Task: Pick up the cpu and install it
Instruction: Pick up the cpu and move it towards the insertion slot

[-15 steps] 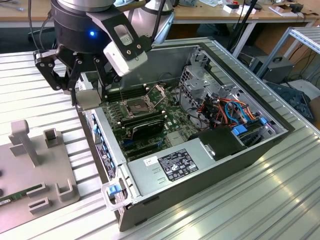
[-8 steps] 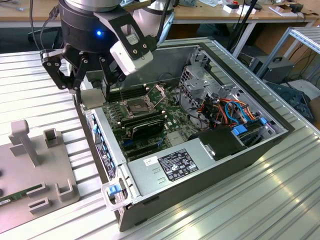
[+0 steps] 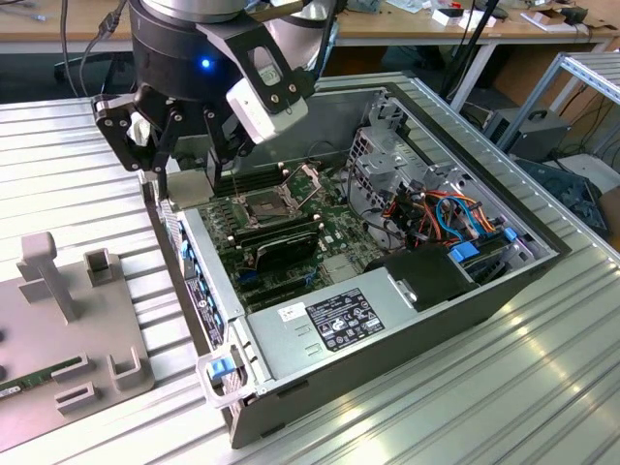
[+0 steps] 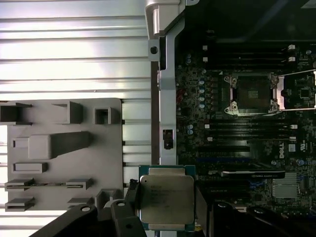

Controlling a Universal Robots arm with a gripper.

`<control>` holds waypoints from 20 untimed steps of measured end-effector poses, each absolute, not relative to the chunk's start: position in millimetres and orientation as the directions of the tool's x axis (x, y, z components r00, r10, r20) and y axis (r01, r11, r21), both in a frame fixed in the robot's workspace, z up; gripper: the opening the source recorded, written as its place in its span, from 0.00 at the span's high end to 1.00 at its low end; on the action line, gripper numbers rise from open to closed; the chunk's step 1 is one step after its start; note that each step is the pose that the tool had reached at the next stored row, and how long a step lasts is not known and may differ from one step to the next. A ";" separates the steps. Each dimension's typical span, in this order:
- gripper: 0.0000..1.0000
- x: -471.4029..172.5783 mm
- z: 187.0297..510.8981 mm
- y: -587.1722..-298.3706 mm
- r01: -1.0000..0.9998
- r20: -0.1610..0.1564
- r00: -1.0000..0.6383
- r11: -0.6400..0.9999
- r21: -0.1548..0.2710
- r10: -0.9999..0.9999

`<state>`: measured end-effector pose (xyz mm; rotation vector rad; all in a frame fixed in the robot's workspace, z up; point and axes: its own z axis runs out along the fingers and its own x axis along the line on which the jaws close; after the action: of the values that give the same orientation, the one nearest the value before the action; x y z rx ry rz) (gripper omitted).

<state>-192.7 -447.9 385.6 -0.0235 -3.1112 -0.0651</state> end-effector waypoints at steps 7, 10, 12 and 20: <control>0.46 -184.0 385.6 -447.9 0.016 0.030 -0.999 0.999 0.042 0.015; 0.46 -181.1 385.6 -447.9 0.016 0.030 -0.999 0.999 0.042 0.015; 0.46 -179.4 385.6 -447.9 0.016 0.030 -0.999 0.999 0.042 0.014; 0.46 -175.3 385.6 -447.9 0.016 0.030 -0.999 0.999 0.041 0.014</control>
<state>-175.3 -447.9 385.6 -0.0235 -3.1112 -0.0649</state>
